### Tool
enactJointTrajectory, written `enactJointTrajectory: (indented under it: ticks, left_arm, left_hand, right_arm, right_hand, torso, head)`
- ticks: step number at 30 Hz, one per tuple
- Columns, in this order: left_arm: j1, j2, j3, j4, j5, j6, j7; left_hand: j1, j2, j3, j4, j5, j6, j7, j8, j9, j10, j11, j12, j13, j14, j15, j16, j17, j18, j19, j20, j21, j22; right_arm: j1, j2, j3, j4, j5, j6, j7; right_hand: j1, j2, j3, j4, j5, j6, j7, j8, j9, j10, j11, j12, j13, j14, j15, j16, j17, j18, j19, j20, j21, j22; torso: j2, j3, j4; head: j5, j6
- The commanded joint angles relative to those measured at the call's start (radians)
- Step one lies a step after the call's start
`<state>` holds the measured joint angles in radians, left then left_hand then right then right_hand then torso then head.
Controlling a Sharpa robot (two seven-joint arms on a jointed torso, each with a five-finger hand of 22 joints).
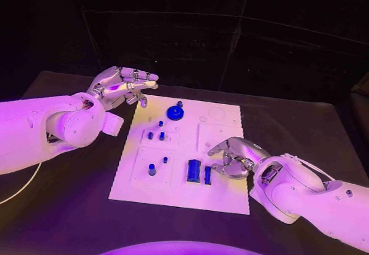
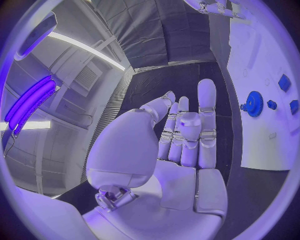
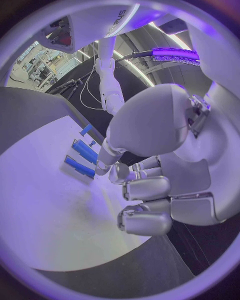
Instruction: Assemble the parts on the task board
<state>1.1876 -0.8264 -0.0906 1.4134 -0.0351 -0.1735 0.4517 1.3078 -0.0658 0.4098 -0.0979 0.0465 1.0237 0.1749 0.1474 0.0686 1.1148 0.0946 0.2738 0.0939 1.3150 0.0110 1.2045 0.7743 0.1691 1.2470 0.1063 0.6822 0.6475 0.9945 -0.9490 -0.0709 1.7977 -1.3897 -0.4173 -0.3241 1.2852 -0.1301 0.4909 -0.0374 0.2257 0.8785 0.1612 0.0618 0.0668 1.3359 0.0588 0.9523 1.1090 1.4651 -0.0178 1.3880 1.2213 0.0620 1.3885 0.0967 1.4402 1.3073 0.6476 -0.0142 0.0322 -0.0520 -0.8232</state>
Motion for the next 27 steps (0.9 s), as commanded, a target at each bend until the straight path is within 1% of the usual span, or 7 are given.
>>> enactJointTrajectory:
  ticks: [1, 6, 11, 13, 16, 24, 27]
  left_arm:
    - [0.001, -0.001, 0.001, 0.001, 0.002, 0.009, 0.002]
    - [0.001, -0.001, 0.001, 0.002, 0.002, 0.009, 0.001]
    - [0.001, -0.001, 0.001, 0.002, 0.002, 0.009, 0.001]
    - [0.001, -0.001, 0.001, 0.001, 0.002, 0.010, 0.001]
    - [0.001, 0.000, 0.001, 0.001, 0.002, 0.010, 0.001]
    - [0.001, 0.001, 0.001, 0.001, 0.002, 0.011, 0.000]
    - [0.001, 0.001, 0.001, 0.000, 0.002, 0.011, 0.000]
  left_hand:
    - [0.004, 0.008, -0.005, -0.001, 0.005, -0.006, -0.003, 0.005, -0.001, -0.005, 0.000, 0.006, 0.001, -0.005, -0.002, 0.003, -0.002, 0.014, 0.002, 0.002, -0.006, -0.002]
    - [0.004, 0.008, -0.005, -0.001, 0.005, -0.006, -0.003, 0.005, -0.001, -0.005, 0.000, 0.006, 0.001, -0.005, -0.002, 0.003, -0.002, 0.014, 0.002, 0.002, -0.006, -0.002]
    - [0.004, 0.008, -0.005, -0.001, 0.005, -0.006, -0.003, 0.005, -0.001, -0.005, 0.000, 0.006, 0.001, -0.005, -0.002, 0.003, -0.002, 0.014, 0.002, 0.002, -0.006, -0.002]
    - [0.004, 0.008, -0.005, -0.001, 0.005, -0.006, -0.003, 0.005, -0.001, -0.005, 0.000, 0.006, 0.001, -0.005, -0.002, 0.003, -0.002, 0.014, 0.002, 0.002, -0.006, -0.002]
    - [0.004, 0.008, -0.005, -0.001, 0.005, -0.006, -0.003, 0.005, -0.001, -0.005, 0.000, 0.006, 0.001, -0.005, -0.002, 0.003, -0.002, 0.014, 0.002, 0.002, -0.006, -0.002]
    - [0.004, 0.008, -0.005, -0.001, 0.005, -0.006, -0.003, 0.005, -0.001, -0.005, 0.000, 0.006, 0.001, -0.005, -0.002, 0.003, -0.002, 0.014, 0.002, 0.002, -0.006, -0.002]
    - [0.004, 0.008, -0.005, -0.001, 0.005, -0.006, -0.003, 0.005, -0.001, -0.005, 0.000, 0.006, 0.001, -0.005, -0.002, 0.003, -0.002, 0.014, 0.002, 0.002, -0.006, -0.002]
  right_arm:
    - [0.001, 0.001, 0.000, -0.001, -0.001, -0.032, 0.024]
    - [0.001, 0.007, 0.000, -0.006, -0.002, -0.003, 0.013]
    - [0.001, 0.018, 0.000, -0.018, -0.015, 0.022, -0.018]
    - [0.000, 0.023, 0.000, -0.024, -0.022, 0.024, -0.031]
    - [0.000, 0.030, 0.000, -0.032, -0.032, 0.023, -0.049]
    - [0.000, 0.050, 0.000, -0.059, -0.070, 0.024, -0.077]
    - [0.000, 0.056, 0.000, -0.067, -0.081, 0.022, -0.077]
  right_hand:
    - [0.001, -0.004, -0.035, -0.004, -0.041, 0.005, -0.007, 0.009, 0.002, -0.004, 0.000, 0.004, 0.001, 0.042, 0.001, -0.005, 0.002, 0.002, -0.007, -0.002, -0.005, -0.001]
    - [-0.001, -0.001, -0.088, 0.001, -0.094, 0.067, -0.009, 0.045, 0.014, 0.003, -0.001, 0.025, 0.011, 0.043, 0.001, -0.004, 0.006, 0.001, -0.004, -0.002, -0.006, 0.001]
    - [-0.024, -0.006, -0.163, 0.019, -0.159, 0.162, -0.037, 0.118, 0.038, 0.005, -0.021, 0.032, 0.013, 0.042, -0.013, -0.004, 0.006, 0.002, -0.004, -0.012, -0.008, -0.001]
    - [-0.026, -0.005, -0.196, 0.024, -0.168, 0.191, -0.052, 0.153, 0.050, 0.005, -0.033, 0.032, 0.012, 0.042, -0.024, -0.005, 0.005, 0.002, -0.003, -0.021, -0.009, -0.002]
    - [-0.016, 0.015, -0.260, 0.032, -0.170, 0.193, -0.067, 0.213, 0.072, 0.008, -0.048, 0.031, 0.010, 0.043, -0.037, -0.007, 0.005, 0.002, -0.001, -0.038, -0.011, -0.003]
    - [0.029, 0.058, -0.379, 0.032, -0.172, 0.155, -0.088, 0.372, 0.136, 0.017, -0.066, 0.045, 0.017, 0.045, -0.053, -0.008, 0.009, 0.001, 0.003, -0.055, -0.014, -0.002]
    - [0.045, 0.069, -0.395, 0.027, -0.175, 0.147, -0.094, 0.406, 0.150, 0.018, -0.069, 0.050, 0.020, 0.046, -0.056, -0.008, 0.011, 0.001, 0.003, -0.056, -0.014, -0.001]
  torso:
    - [0.001, 0.0002, 0.0002]
    - [0.001, 0.0001, -0.0003]
    - [0.001, 0.0007, 0.0001]
    - [0.001, 0.0008, 0.0000]
    - [0.000, 0.0016, -0.0004]
    - [0.001, 0.0009, 0.0012]
    - [0.001, 0.0013, 0.0000]
  head:
    - [0.000, -0.001]
    - [-0.001, -0.001]
    - [-0.001, -0.002]
    - [-0.001, -0.003]
    - [0.000, -0.003]
    - [0.000, -0.004]
    - [0.001, -0.004]
